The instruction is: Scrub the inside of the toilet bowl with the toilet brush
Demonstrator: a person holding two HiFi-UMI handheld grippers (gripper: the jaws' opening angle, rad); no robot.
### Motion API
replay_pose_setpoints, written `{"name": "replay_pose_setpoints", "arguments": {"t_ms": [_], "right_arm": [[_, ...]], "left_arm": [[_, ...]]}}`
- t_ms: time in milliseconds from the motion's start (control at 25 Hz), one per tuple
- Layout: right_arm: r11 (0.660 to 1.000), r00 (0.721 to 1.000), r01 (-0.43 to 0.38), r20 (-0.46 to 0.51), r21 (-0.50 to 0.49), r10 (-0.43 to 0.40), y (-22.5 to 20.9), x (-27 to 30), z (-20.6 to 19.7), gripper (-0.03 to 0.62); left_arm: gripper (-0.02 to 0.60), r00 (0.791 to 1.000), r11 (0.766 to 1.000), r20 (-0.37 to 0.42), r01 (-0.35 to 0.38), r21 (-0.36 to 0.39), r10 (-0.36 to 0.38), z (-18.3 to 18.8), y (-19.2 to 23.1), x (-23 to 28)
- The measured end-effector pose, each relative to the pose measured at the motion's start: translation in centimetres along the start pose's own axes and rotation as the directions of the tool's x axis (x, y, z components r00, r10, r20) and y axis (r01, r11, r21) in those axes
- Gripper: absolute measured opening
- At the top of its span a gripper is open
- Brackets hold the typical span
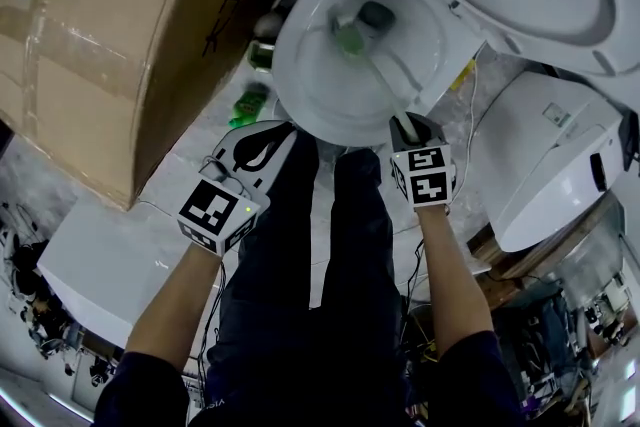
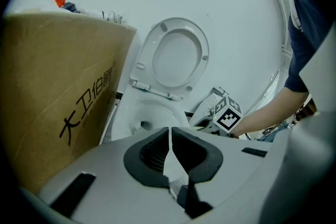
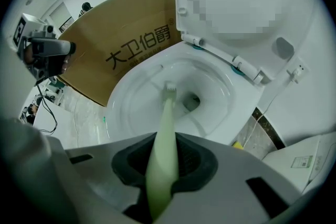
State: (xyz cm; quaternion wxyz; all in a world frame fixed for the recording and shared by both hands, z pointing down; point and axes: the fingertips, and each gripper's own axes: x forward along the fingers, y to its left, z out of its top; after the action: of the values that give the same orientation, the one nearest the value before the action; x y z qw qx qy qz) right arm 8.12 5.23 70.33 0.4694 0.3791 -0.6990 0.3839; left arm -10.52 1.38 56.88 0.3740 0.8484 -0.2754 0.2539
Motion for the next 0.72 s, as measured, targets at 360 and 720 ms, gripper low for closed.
{"name": "replay_pose_setpoints", "arguments": {"t_ms": [360,720], "right_arm": [[0.999,0.998,0.036,0.045,0.015,-0.037,-3.5,-0.1,3.1,0.064],[0.995,0.995,0.089,0.038,0.045,-0.091,-7.9,-1.9,1.6,0.064]], "left_arm": [[0.043,1.0,1.0,-0.007,0.011,0.01,-0.011,1.2,-0.5,1.3],[0.042,0.999,0.999,-0.023,0.024,0.025,-0.024,1.7,-1.7,2.6]]}}
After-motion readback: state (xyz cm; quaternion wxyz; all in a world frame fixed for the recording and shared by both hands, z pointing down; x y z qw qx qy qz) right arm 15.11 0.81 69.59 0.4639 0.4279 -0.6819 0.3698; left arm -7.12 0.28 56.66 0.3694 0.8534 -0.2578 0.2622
